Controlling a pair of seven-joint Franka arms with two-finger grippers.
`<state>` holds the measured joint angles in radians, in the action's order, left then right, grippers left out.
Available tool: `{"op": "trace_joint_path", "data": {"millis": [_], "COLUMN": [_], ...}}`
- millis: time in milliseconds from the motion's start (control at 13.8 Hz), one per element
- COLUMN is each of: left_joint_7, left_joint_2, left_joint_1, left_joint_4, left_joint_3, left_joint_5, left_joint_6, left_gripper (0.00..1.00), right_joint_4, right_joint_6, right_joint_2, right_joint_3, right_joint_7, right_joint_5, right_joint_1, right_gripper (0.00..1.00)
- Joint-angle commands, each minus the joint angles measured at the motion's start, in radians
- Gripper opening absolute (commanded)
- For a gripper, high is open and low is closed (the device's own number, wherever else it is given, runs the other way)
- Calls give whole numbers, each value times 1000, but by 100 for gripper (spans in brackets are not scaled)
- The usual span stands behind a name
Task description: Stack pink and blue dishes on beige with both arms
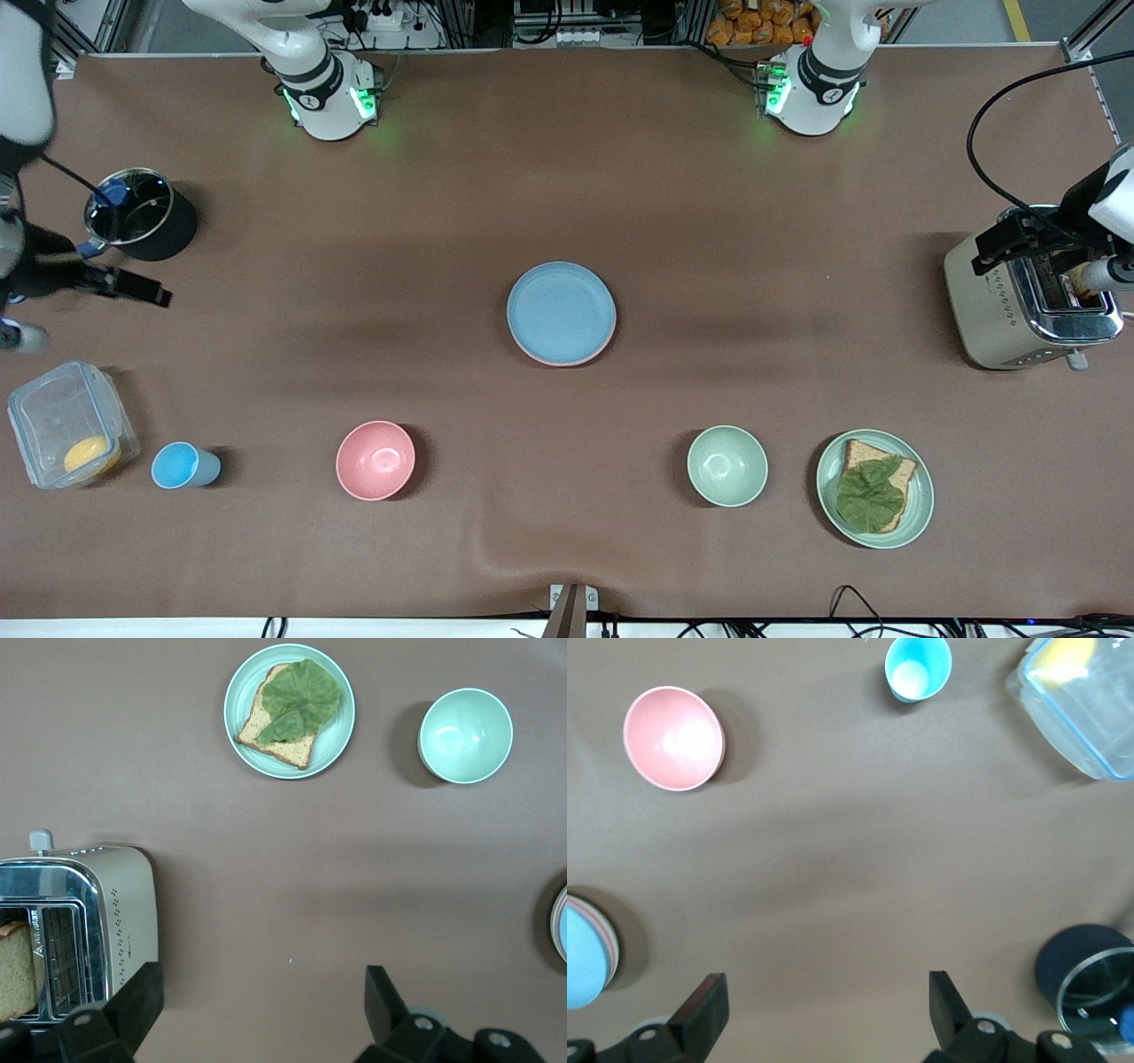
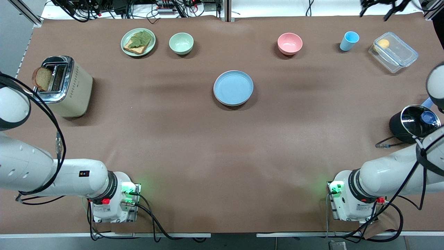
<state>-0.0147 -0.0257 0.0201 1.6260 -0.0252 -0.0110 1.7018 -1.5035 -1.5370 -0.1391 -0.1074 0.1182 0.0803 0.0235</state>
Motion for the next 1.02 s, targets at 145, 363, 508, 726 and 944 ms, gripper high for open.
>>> {"op": "trace_joint_path", "data": {"millis": [145, 363, 508, 726, 944], "left_joint_7": [9, 7, 7, 7, 7], "left_joint_2": [10, 10, 10, 10, 10], "left_joint_1": [-2, -3, -3, -5, -5], "left_joint_4": [-12, -12, -14, -14, -14], "left_joint_3": [-1, -1, -1, -1, -1], "left_joint_5": [6, 6, 8, 9, 9], "left_joint_6": [-30, -31, -31, -31, -31], "left_gripper": [100, 100, 100, 100, 100], "right_joint_4": [5, 5, 5, 5, 5], "right_joint_6": [78, 52, 34, 3, -21], "right_joint_2": [62, 58, 56, 50, 50], "right_joint_3": [22, 26, 34, 34, 48], "right_joint_7": [6, 0, 0, 0, -2], "right_joint_5": [-45, -48, -59, -59, -60], "right_joint_1": [-1, 3, 7, 7, 6], "right_gripper": [100, 100, 100, 100, 100]}}
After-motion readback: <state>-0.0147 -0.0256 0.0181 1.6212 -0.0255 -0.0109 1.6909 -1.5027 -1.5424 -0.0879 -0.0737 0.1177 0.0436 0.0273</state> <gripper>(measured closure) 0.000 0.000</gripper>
